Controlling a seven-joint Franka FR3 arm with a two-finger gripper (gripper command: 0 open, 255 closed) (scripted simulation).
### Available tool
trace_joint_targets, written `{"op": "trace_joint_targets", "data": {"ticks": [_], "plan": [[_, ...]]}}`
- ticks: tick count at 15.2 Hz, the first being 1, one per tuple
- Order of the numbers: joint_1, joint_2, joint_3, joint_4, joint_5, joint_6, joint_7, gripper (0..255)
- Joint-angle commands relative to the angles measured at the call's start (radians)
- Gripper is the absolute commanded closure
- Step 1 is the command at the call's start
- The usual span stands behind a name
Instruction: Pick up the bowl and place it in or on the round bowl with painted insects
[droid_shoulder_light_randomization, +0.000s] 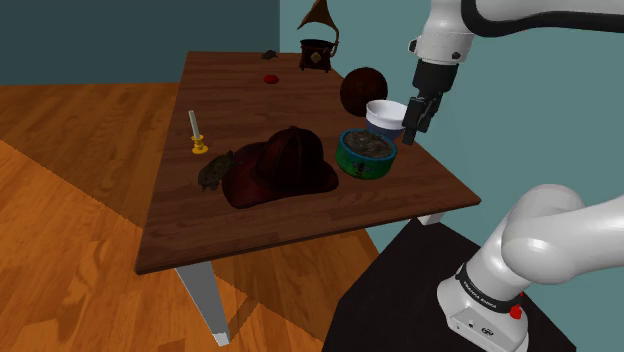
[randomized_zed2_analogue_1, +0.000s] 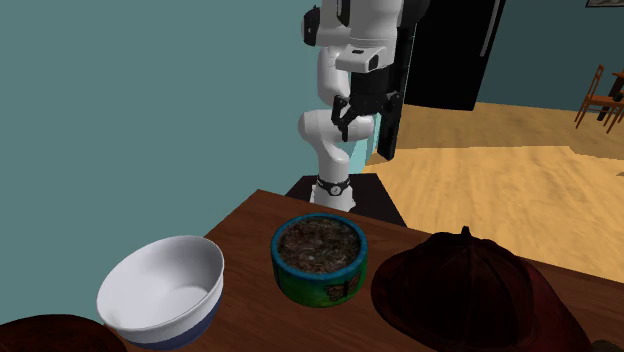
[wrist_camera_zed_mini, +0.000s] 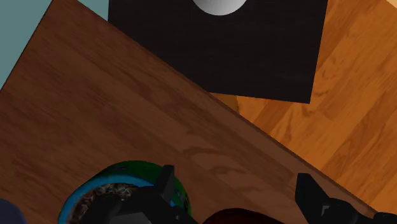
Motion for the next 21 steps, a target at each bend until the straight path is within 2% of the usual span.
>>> {"op": "trace_joint_targets", "data": {"ticks": [1, 11, 21], "plan": [[0.000, 0.000, 0.000, 0.000, 0.000, 0.000, 0.000, 0], [-0.073, 0.290, -0.076, 0.082, -0.139, 0.206, -0.086, 0], [-0.134, 0.612, -0.142, 0.277, -0.238, 0.349, -0.144, 0]]}}
